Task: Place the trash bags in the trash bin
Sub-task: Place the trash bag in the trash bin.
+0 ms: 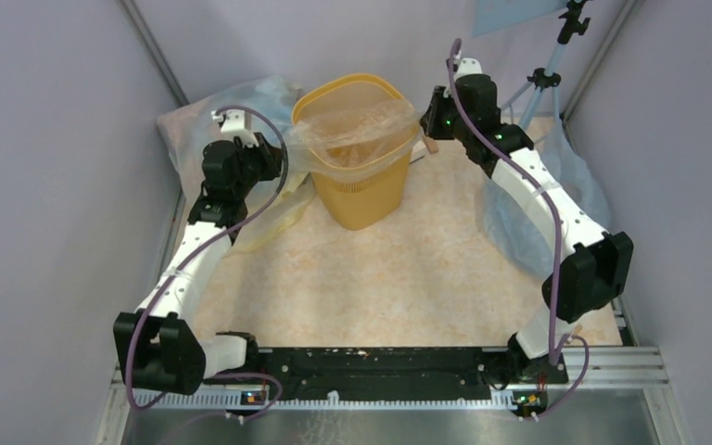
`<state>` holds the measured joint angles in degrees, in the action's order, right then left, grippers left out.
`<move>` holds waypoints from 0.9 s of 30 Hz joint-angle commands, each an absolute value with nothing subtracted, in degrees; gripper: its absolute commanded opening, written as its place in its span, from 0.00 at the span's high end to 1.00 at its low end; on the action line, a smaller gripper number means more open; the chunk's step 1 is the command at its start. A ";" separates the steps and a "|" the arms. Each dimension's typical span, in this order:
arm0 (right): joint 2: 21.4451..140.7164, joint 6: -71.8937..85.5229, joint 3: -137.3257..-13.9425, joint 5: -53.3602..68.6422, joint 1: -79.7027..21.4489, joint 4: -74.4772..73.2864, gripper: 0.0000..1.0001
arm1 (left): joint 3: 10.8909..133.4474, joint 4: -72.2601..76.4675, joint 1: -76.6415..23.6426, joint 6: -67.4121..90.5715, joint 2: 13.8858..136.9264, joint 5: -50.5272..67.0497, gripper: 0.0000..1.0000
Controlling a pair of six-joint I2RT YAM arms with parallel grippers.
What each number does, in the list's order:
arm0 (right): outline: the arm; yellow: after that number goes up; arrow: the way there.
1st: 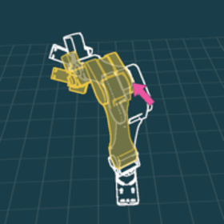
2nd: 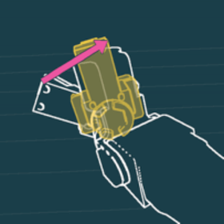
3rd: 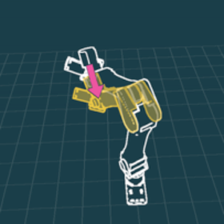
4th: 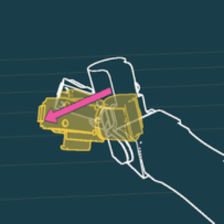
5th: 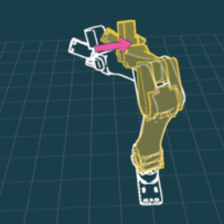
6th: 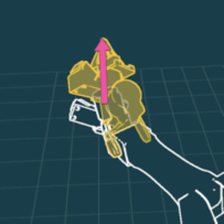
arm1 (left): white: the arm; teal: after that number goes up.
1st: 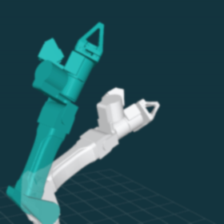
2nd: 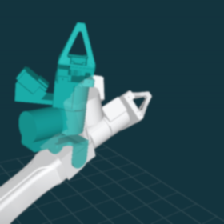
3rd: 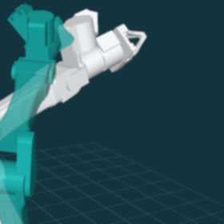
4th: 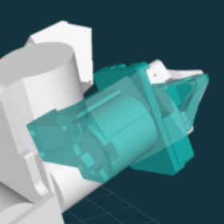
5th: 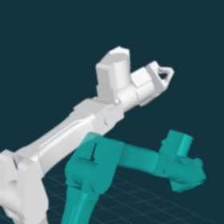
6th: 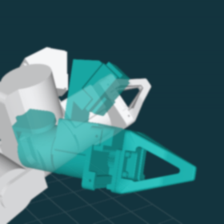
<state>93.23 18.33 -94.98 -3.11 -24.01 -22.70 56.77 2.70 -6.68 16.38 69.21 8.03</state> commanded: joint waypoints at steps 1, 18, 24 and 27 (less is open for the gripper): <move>95.69 17.97 -98.51 -2.31 -22.71 -21.86 0.82 | 59.71 6.53 -5.51 18.24 71.89 8.34 0.73; 95.88 17.11 -96.42 1.92 -20.92 -23.27 0.75 | 59.93 8.54 -4.31 20.92 76.32 14.45 0.78; 89.20 13.26 -91.02 2.39 -20.96 -17.30 0.59 | 60.42 7.45 -4.13 21.19 72.74 10.18 0.63; 88.60 12.03 -91.91 4.46 -20.92 -16.44 0.53 | 61.96 5.54 -3.98 21.27 73.13 9.86 0.54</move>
